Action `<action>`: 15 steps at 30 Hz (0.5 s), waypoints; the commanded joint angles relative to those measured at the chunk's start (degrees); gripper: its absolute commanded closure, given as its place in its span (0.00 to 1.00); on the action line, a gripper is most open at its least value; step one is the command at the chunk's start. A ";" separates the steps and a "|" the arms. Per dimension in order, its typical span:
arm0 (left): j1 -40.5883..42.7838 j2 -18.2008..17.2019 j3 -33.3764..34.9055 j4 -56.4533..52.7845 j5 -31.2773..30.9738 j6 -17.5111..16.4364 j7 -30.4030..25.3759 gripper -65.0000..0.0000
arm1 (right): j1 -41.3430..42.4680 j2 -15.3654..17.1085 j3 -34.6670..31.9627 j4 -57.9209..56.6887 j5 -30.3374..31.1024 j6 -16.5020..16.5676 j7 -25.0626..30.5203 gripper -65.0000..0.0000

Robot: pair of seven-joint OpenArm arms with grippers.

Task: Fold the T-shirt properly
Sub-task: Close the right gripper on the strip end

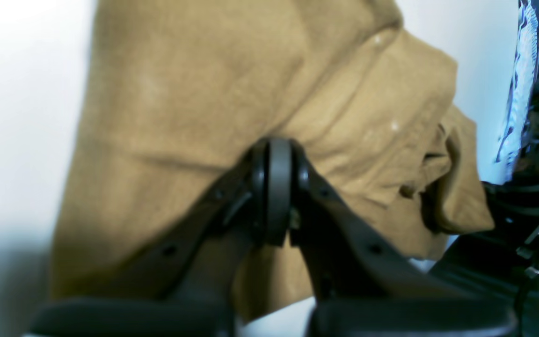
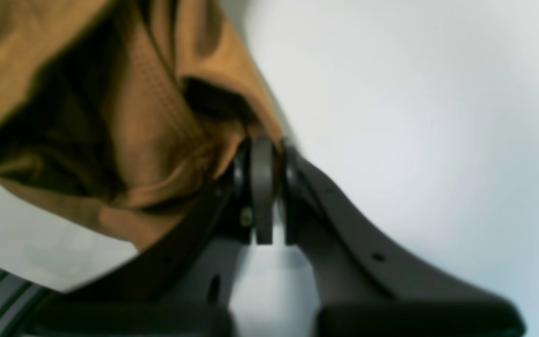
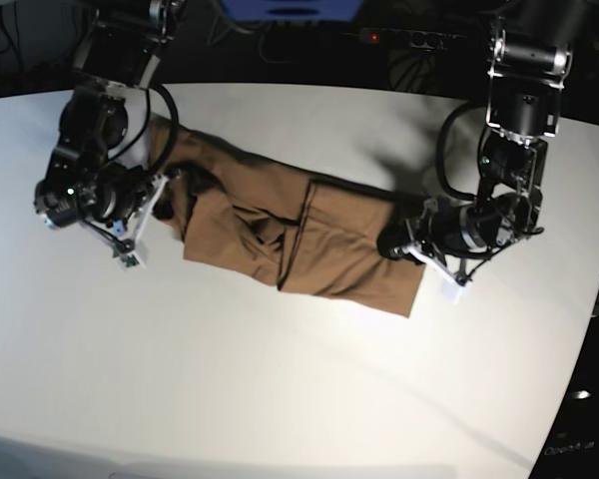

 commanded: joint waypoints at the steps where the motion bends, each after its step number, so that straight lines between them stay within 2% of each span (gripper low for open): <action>1: 2.47 -1.20 0.50 -1.67 12.85 5.53 5.64 0.97 | 1.50 0.34 -0.04 1.18 0.22 0.38 -0.01 0.99; 6: 2.47 -1.03 0.41 -1.67 12.67 5.53 5.73 0.97 | 3.26 0.16 -0.57 1.18 0.22 0.38 -0.01 0.99; 15: 2.21 -0.94 0.41 -1.67 12.50 5.53 5.81 0.97 | 5.72 -0.89 -7.17 1.09 0.13 0.38 -0.01 0.99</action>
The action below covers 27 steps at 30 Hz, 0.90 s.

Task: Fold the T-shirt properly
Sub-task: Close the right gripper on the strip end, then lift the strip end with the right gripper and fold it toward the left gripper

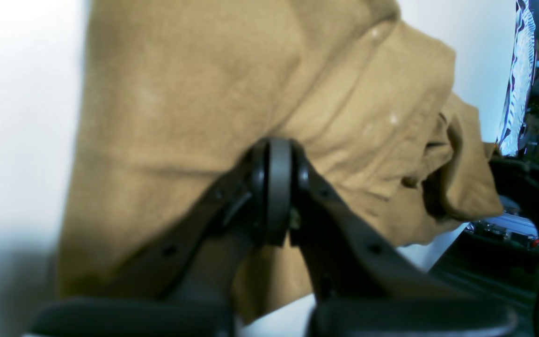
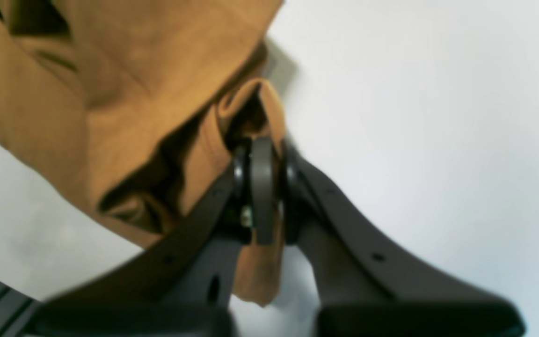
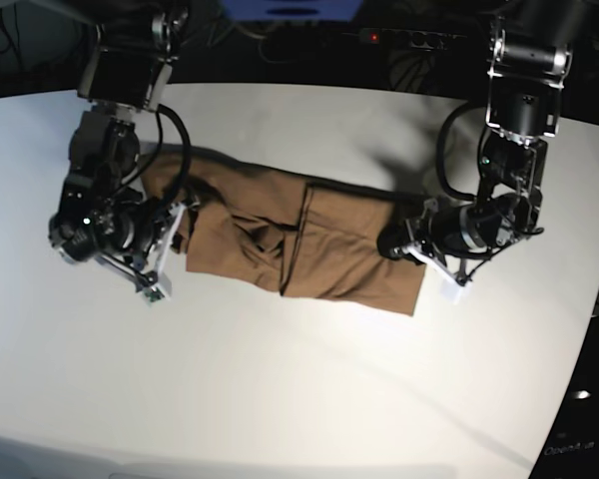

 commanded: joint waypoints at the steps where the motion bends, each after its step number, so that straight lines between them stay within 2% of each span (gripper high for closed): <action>1: 2.25 -1.03 0.50 -1.67 12.30 5.55 5.70 0.97 | 1.35 -0.46 -0.54 1.00 0.70 0.41 0.09 0.99; 9: 1.99 -0.94 0.50 -1.59 12.30 5.55 5.70 0.97 | 3.20 -0.81 -5.03 0.65 0.70 0.41 0.09 0.99; 16: 1.99 -0.94 0.50 -1.59 12.21 5.64 5.70 0.97 | 4.16 -3.71 -5.64 0.39 0.53 0.41 0.09 0.99; 20: 1.99 -0.85 0.50 -1.59 12.21 5.64 5.70 0.97 | 5.66 -4.24 -8.28 -3.04 0.62 0.41 0.09 0.99; 27: 1.99 -0.85 0.50 -1.59 12.21 5.64 5.70 0.97 | 7.77 -6.08 -8.54 -6.12 0.62 0.41 0.09 0.99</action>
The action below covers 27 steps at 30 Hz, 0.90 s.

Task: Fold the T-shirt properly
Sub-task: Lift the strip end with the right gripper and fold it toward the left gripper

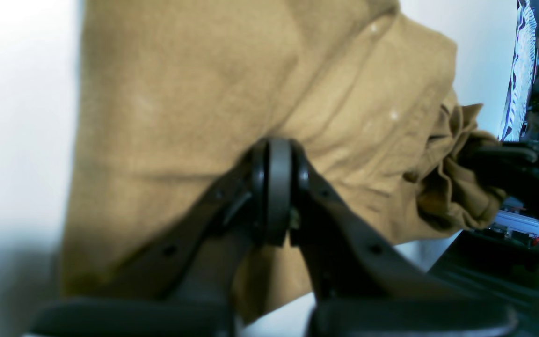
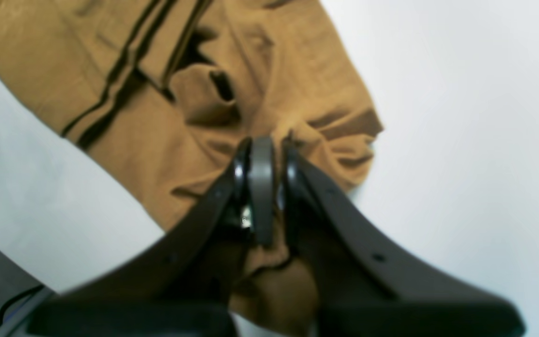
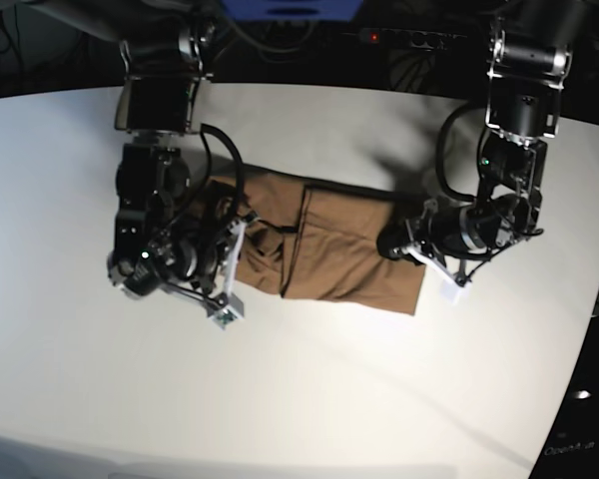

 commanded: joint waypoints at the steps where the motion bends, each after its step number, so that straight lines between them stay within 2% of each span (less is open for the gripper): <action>1: 2.16 -0.90 0.50 -1.59 12.04 5.62 5.33 0.97 | 1.78 -0.69 -0.15 0.83 0.88 0.38 0.18 0.99; 5: 1.46 -0.90 0.59 -1.59 12.04 5.62 5.33 0.97 | 2.83 -0.86 -0.15 0.83 0.97 0.25 0.18 0.99; 8: 0.93 -0.37 0.76 -1.59 12.13 5.62 5.33 0.97 | 2.92 -2.08 -0.15 0.83 0.97 -6.34 0.18 0.99; 9: 0.93 -0.02 0.59 -1.59 12.39 5.62 5.33 0.97 | 2.83 -2.08 -0.15 0.83 0.97 -7.40 0.18 0.99; 16: 0.05 0.77 0.76 -2.03 12.48 5.62 5.33 0.97 | 2.75 -2.08 -0.24 -5.85 0.79 -8.63 0.18 0.99; 18: -0.30 1.13 0.85 -2.03 12.57 5.62 5.33 0.97 | 2.83 -2.08 -1.21 -8.66 0.88 -12.58 1.63 0.99; 21: -0.30 1.13 1.03 -2.03 12.57 5.62 5.33 0.97 | 2.83 -2.08 -7.10 -11.56 0.97 -18.12 6.03 0.99; 27: -0.30 1.21 1.03 -2.03 12.57 5.62 5.33 0.97 | 4.51 -2.08 -15.54 -11.74 1.05 -25.24 8.05 0.99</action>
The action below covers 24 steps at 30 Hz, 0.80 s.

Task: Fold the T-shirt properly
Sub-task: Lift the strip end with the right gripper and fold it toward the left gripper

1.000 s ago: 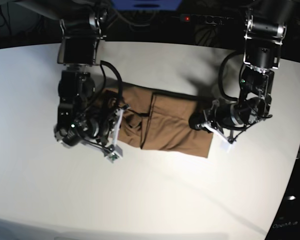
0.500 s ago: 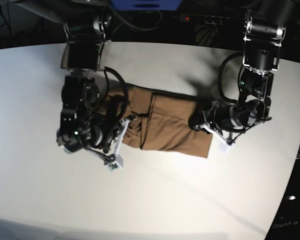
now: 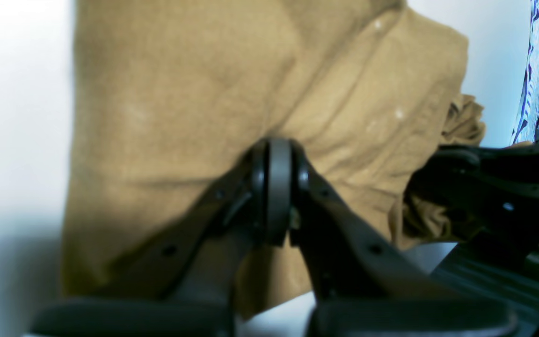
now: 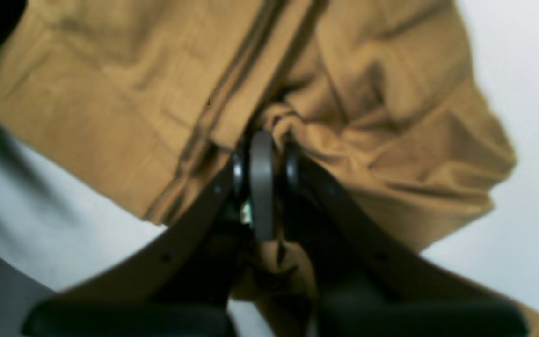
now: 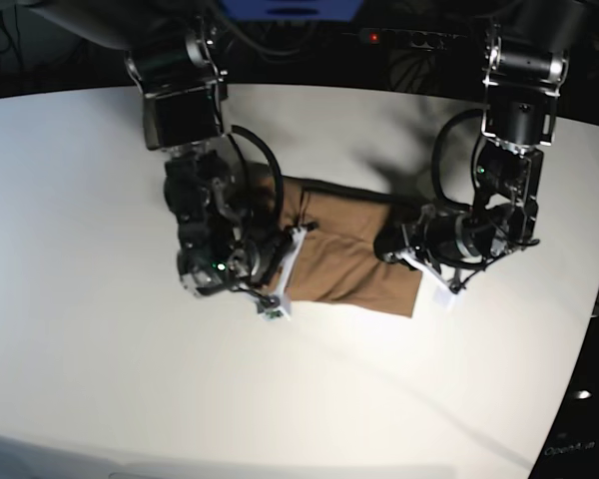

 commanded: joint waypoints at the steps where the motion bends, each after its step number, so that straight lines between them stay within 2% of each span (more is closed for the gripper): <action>1: 1.62 -0.16 1.03 -1.83 9.81 4.70 3.13 0.97 | 2.10 -1.06 -1.60 0.96 1.51 -1.32 1.71 0.99; 4: 1.62 -0.07 1.03 -1.83 9.81 4.70 3.13 0.97 | 3.60 -1.06 -5.82 0.87 1.51 -5.10 1.89 0.99; 7: 1.62 0.01 1.03 -1.83 9.81 4.70 3.13 0.97 | 5.18 -1.06 -10.04 0.87 1.51 -6.33 1.89 0.99; 15: 1.98 -0.07 1.11 -1.83 9.81 4.70 3.21 0.97 | 8.61 -1.06 -18.57 -2.65 1.42 -6.41 1.45 0.99; 24: 2.06 -0.07 3.93 -1.92 9.81 4.70 3.21 0.97 | 13.09 -1.06 -19.18 -11.61 1.51 -6.41 5.41 0.99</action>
